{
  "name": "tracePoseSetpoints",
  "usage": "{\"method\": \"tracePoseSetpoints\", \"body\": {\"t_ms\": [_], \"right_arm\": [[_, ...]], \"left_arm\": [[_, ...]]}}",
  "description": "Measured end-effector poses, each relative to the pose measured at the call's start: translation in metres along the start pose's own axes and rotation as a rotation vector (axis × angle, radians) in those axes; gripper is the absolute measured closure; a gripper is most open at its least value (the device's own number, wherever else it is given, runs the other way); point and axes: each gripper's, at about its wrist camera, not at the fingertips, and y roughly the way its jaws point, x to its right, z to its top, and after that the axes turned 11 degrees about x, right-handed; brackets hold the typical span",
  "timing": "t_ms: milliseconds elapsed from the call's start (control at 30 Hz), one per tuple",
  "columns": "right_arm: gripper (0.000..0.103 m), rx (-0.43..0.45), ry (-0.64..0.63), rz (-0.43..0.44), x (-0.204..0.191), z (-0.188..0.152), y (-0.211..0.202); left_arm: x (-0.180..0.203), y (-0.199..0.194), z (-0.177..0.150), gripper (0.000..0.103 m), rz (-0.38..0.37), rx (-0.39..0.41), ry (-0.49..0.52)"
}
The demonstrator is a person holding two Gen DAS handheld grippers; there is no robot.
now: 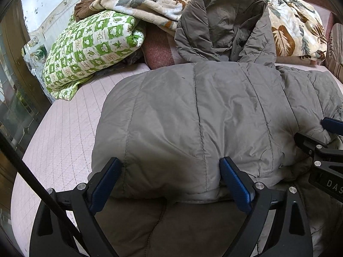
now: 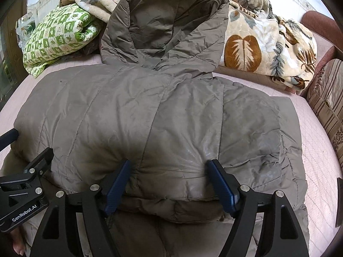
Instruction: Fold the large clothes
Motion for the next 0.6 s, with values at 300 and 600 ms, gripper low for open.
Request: {"method": "tracePoseSetpoints", "body": {"t_ms": [300, 600], "right_arm": [[0.023, 0.001, 0.001, 0.000, 0.0000, -0.0001, 0.0002], [0.021, -0.001, 0.006, 0.005, 0.0009, 0.0001, 0.0005]], "left_arm": [[-0.0003, 0.0003, -0.0002, 0.009, 0.000, 0.001, 0.001], [-0.0007, 0.0004, -0.0005, 0.009, -0.001, 0.002, 0.000]]}}
